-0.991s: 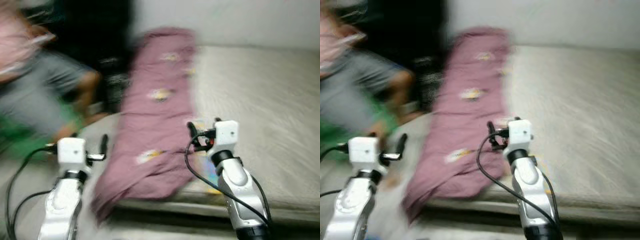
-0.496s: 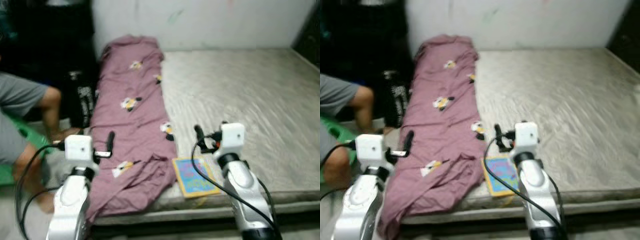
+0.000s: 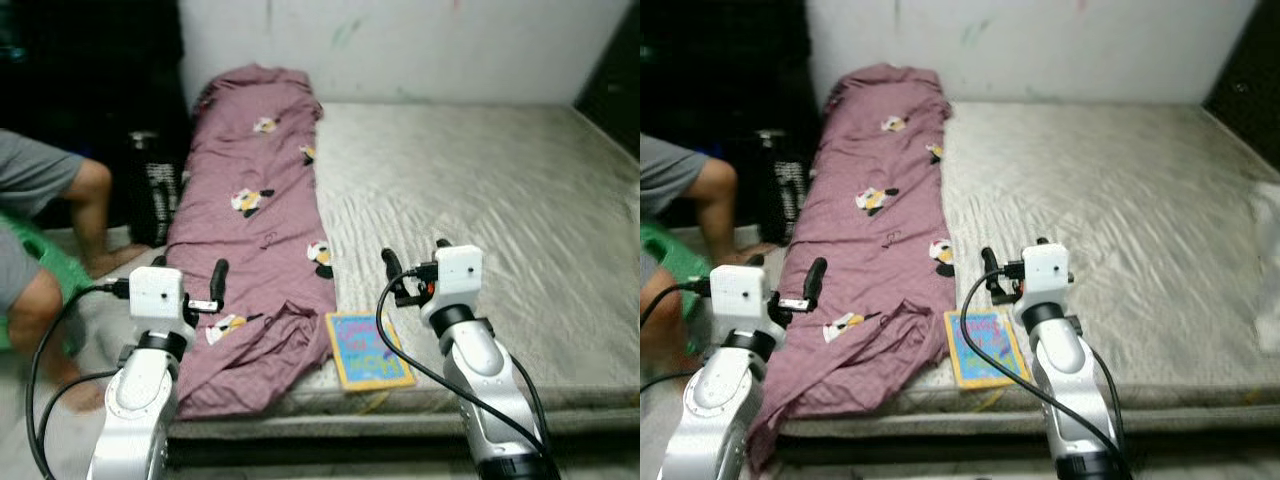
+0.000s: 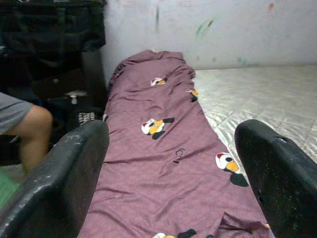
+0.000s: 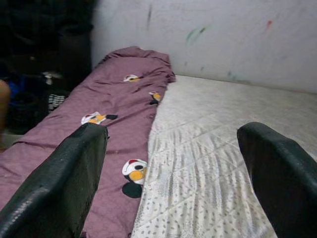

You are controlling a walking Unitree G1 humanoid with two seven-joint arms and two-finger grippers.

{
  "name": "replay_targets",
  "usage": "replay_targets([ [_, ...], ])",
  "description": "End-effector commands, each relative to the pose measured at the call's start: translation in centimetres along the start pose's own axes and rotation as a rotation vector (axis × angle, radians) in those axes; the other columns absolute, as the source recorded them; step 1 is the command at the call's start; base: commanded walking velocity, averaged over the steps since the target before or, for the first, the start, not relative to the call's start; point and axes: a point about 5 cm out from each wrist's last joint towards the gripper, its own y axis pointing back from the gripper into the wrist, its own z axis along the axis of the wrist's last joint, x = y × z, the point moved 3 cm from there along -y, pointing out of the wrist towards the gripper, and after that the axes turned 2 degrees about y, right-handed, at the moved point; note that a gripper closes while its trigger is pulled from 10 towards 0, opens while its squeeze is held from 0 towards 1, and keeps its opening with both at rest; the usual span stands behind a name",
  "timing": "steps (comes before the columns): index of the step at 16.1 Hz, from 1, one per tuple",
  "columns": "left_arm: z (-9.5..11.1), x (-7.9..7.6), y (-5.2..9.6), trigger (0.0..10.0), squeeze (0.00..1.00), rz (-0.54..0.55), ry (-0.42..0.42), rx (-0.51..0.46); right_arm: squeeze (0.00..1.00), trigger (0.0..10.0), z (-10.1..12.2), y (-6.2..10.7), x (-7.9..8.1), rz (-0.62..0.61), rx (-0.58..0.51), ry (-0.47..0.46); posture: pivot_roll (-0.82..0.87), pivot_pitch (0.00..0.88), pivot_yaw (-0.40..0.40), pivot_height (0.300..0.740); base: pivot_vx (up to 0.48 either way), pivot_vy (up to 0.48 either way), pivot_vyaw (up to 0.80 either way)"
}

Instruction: Clean up the room

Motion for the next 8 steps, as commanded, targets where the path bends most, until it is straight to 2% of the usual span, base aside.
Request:
replay_targets([
  [1, 0.12, 0.17, 0.04, 10.0, 0.0, 0.01, -0.007, -0.002, 0.0, 10.0, 0.28, -0.19, 0.01, 0.003, -0.005, -0.007, 0.03, 0.013, -0.022, 0.74, 0.0, -0.334, 0.0],
  [8, 0.05, 0.1, 0.14, 10.0, 0.0, 0.007, -0.005, 0.001, 0.0, 10.0, 0.04, -0.03, 0.11, 0.008, 0.003, -0.005, 0.03, 0.011, -0.024, 0.74, 0.0, -0.331, 0.0],
])
